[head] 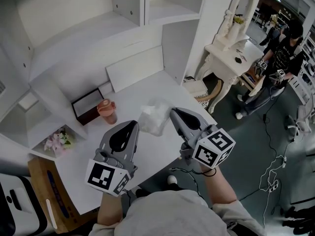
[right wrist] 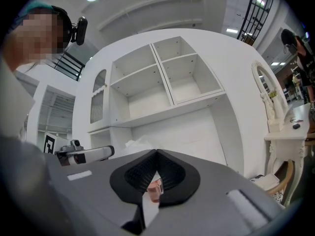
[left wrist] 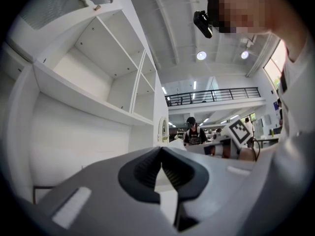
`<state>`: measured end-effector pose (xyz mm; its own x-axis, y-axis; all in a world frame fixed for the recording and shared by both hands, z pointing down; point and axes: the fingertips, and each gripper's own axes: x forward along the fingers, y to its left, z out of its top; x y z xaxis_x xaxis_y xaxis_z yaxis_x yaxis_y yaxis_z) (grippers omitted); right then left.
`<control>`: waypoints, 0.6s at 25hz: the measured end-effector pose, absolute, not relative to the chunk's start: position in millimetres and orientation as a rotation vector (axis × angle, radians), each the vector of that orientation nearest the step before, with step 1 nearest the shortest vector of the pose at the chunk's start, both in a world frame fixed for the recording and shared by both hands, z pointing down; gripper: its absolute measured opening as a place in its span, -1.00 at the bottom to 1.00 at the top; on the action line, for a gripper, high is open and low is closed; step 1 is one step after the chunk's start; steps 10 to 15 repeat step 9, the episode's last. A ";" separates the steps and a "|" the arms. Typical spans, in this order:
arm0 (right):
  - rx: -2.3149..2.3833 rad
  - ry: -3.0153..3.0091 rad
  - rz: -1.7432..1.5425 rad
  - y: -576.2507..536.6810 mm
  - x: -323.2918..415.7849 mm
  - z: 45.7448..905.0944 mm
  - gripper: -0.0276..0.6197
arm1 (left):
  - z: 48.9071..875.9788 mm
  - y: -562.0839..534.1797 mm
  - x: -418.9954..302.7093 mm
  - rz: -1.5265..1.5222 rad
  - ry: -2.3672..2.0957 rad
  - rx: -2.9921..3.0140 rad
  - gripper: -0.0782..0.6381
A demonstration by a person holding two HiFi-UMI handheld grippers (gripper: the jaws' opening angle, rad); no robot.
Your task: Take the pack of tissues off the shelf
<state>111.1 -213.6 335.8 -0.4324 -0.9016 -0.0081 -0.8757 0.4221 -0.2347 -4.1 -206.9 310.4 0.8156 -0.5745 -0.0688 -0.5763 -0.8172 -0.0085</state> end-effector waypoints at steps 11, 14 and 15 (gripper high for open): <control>-1.595 2.531 -0.297 -211.1 109.2 336.0 -0.91 | 312.7 -205.0 -7.9 0.100 0.952 -2.969 -0.78; -1.595 2.531 -0.297 -211.1 109.2 336.0 -0.91 | 312.7 -205.0 -7.9 0.100 0.952 -2.969 -0.78; -1.595 2.531 -0.297 -211.1 109.2 336.0 -0.91 | 312.7 -205.0 -7.9 0.100 0.952 -2.969 -0.78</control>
